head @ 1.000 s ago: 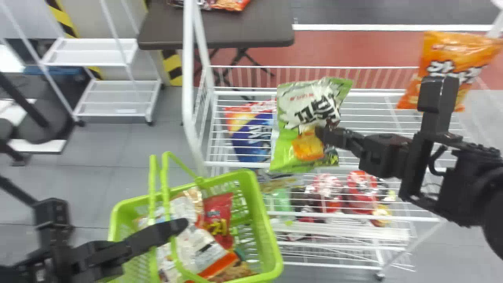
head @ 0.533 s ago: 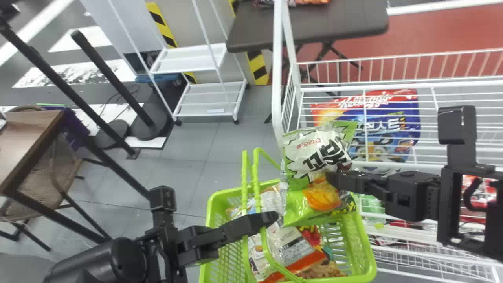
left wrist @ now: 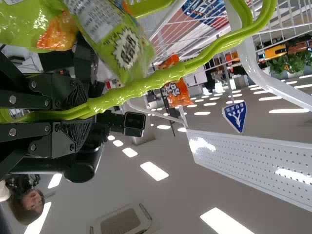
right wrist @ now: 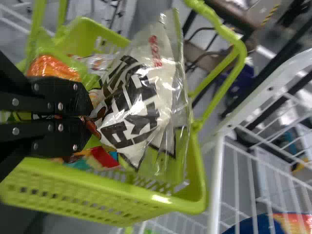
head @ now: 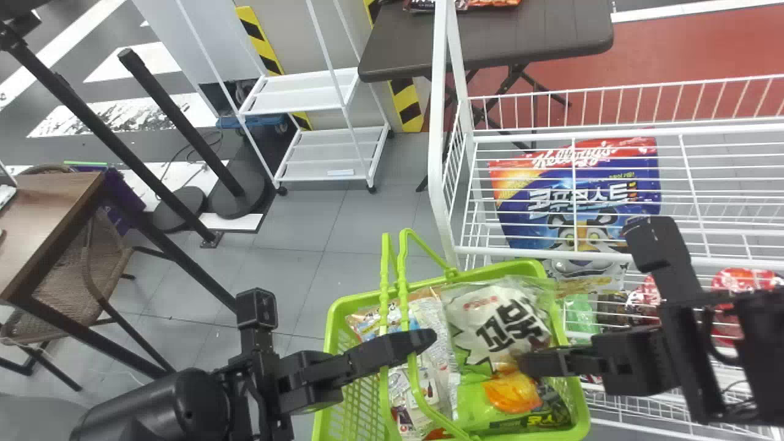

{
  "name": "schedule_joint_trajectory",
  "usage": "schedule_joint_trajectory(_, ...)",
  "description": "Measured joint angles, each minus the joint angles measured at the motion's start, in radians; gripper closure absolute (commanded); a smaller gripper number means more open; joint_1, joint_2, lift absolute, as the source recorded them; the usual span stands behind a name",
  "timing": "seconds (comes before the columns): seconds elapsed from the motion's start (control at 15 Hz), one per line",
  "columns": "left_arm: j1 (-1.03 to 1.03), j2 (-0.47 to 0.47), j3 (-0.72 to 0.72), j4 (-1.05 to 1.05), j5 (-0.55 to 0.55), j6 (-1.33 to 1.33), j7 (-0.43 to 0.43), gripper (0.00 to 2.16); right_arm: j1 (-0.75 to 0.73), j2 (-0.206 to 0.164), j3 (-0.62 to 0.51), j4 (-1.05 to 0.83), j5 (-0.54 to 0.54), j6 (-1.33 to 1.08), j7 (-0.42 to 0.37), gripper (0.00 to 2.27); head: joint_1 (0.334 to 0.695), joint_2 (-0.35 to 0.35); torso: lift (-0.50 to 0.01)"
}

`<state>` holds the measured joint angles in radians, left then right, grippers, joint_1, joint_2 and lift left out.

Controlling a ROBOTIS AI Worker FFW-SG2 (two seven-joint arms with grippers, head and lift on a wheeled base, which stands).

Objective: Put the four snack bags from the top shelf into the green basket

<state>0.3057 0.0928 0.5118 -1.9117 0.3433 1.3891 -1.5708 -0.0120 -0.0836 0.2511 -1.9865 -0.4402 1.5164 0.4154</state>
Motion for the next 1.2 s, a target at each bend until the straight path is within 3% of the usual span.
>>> schedule_joint_trajectory(0.27,-0.002,0.0,0.0,0.001,-0.001,0.0,0.0,2.15,-0.036,-0.011,-0.125,-0.005,-0.072,0.032,0.048,0.06,0.695,0.35,0.0)
schedule_joint_trajectory(0.4,-0.001,0.002,0.001,0.002,-0.001,0.0,0.0,2.15,-0.041,-0.011,-0.259,-0.018,-0.165,0.032,0.058,0.06,0.695,0.303,0.0)
schedule_joint_trajectory(0.53,-0.002,0.003,0.0,0.004,-0.001,0.0,0.0,2.15,-0.042,-0.012,-0.37,-0.031,-0.171,-0.034,0.058,0.06,0.695,0.24,0.0)
schedule_joint_trajectory(0.6,-0.004,0.003,0.0,0.006,-0.001,0.0,0.0,2.15,-0.042,-0.013,-0.404,-0.031,-0.107,-0.138,0.046,0.06,0.695,0.149,0.0)
schedule_joint_trajectory(0.8,-0.008,0.004,-0.001,0.011,-0.001,0.0,0.0,2.15,-0.058,-0.01,-0.412,0.028,0.221,-0.556,-0.068,0.06,0.695,-0.001,0.0)
schedule_joint_trajectory(0.93,-0.008,0.004,-0.001,0.012,-0.001,0.0,0.0,2.15,-0.093,-0.008,-0.403,0.108,0.381,-0.737,-0.139,0.06,0.695,-0.094,0.0)
schedule_joint_trajectory(1.2,-0.005,0.005,0.002,0.016,-0.001,-0.002,0.0,2.15,-0.199,-0.012,-0.422,0.329,0.524,-0.884,-0.226,0.07,0.695,-0.154,0.0)
